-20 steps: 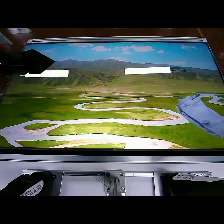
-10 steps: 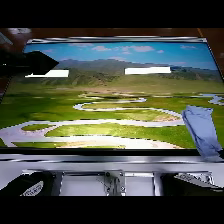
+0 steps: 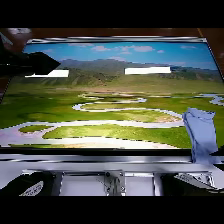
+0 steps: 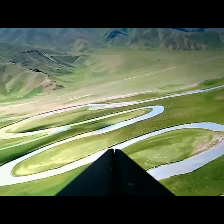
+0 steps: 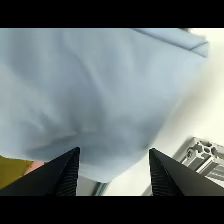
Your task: Fold the shirts.
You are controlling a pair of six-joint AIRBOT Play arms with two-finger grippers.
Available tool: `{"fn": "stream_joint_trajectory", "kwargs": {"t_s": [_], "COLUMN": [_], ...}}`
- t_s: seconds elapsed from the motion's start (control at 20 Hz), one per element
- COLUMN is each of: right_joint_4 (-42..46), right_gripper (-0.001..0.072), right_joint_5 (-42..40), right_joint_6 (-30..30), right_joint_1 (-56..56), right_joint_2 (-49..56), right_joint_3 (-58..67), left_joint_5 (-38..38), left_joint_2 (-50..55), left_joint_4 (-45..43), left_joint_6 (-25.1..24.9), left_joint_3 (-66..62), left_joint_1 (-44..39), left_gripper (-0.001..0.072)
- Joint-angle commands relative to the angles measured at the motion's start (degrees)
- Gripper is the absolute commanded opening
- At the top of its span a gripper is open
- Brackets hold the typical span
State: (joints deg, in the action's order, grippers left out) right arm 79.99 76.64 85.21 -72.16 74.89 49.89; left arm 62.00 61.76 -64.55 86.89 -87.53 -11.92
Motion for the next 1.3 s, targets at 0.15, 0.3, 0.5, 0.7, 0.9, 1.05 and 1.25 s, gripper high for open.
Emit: {"fn": "stream_joint_trajectory", "kwargs": {"t_s": [0.15,0.3,0.5,0.7,0.9,1.05,1.25], "right_joint_4": [4.31,-4.04,-8.39,4.44,8.66,8.44,7.48], "right_gripper": [0.0564,0.0564,0.0566,0.0695,0.0694,0.0693,0.0693], "right_joint_5": [11.82,12.81,8.59,9.84,9.2,9.25,9.22], "right_joint_6": [-1.44,-1.44,-2.25,4.33,7.13,7.13,7.13], "right_joint_1": [0.11,4.7,27.71,52.94,61.92,65.05,66.27], "right_joint_2": [-4.13,-4.9,-5.01,-2.14,-0.92,-0.9,-0.9], "right_joint_3": [12.94,24.61,31.23,31.17,31.17,31.17,31.17], "left_joint_5": [-0.02,0.26,12.11,24.15,22.58,22.67,22.43], "left_joint_2": [3.69,8.11,19.15,27.08,26.62,26.82,26.82], "left_joint_4": [-0.72,-4.35,-19.71,-22.43,-22.47,-22.45,-22.47], "left_joint_6": [-3.37,-4.15,-0.42,1.73,1.7,1.7,1.68], "left_joint_3": [0.02,0.02,-3.21,-5.7,-5.7,-5.68,-5.68], "left_joint_1": [0.15,-0.31,-5.88,-7.5,-6.95,-6.93,-6.93], "left_gripper": [0.0041,0.0036,0.0038,0.0665,0.0663,0.0652,0.0653]}}
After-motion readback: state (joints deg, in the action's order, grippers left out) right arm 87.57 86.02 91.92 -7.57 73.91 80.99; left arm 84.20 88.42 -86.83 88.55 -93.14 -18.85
